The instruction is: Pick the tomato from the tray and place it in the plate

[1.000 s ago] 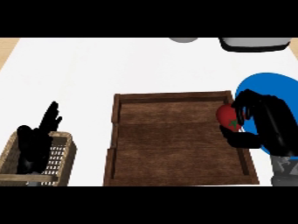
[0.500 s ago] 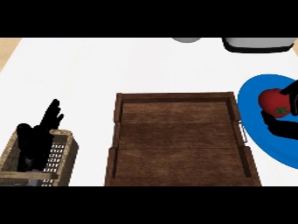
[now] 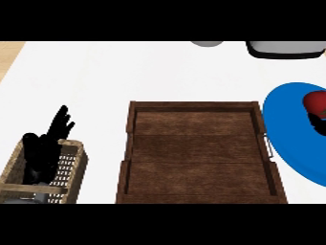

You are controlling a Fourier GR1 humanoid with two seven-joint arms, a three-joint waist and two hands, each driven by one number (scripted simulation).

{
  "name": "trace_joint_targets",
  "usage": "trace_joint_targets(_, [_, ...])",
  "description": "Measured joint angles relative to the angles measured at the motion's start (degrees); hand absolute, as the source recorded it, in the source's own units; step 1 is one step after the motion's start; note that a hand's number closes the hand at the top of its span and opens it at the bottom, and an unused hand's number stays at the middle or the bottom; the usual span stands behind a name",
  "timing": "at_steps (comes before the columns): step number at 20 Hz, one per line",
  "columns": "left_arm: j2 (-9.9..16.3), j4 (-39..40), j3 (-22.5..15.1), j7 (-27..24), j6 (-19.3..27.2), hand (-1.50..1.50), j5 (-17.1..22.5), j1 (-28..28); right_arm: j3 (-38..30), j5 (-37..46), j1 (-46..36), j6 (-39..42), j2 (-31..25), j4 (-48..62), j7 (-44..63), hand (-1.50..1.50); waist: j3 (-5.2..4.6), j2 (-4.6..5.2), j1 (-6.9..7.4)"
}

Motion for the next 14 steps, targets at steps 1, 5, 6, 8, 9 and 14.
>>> trace_joint_targets(1, [0.2, -0.1, 0.1, 0.4, -0.3, 0.00, 0.2, -0.2, -0.1, 0.4, -0.4, -0.4, 0.0, 2.4, -1.2, 1.50, -0.06, 0.05, 0.07])
trace_joint_targets(5, [0.5, 0.8, 0.5, 0.7, -1.2, 0.00, 0.8, -1.0, -0.9, -0.1, -2.7, 1.2, -0.8, 11.2, -5.1, 1.50, -0.10, 0.14, 0.23])
trace_joint_targets(6, [0.4, 1.3, 0.4, 0.6, -1.1, 0.00, 0.6, -1.3, -1.4, -1.0, -3.8, 2.7, -1.5, 13.6, -5.9, 1.50, -0.03, 0.16, 0.31])
trace_joint_targets(8, [0.4, 1.9, 0.5, -0.1, -1.1, 0.00, 0.5, -1.5, -1.5, -1.8, -5.3, 4.8, -2.0, 18.1, -7.9, 1.50, 0.02, 0.13, 0.40])
trace_joint_targets(9, [0.5, 1.7, 0.6, -0.3, -1.3, 0.00, 0.7, -1.4, -1.5, -2.2, -5.5, 5.7, -2.0, 19.8, -8.7, 1.50, -0.01, 0.13, 0.41])
trace_joint_targets(14, [0.2, 1.3, 0.7, -1.1, -1.2, 0.00, 0.4, -1.2, -0.4, -2.9, -7.5, 11.6, -2.6, 29.3, -11.8, -1.50, -0.08, 0.21, 0.59])
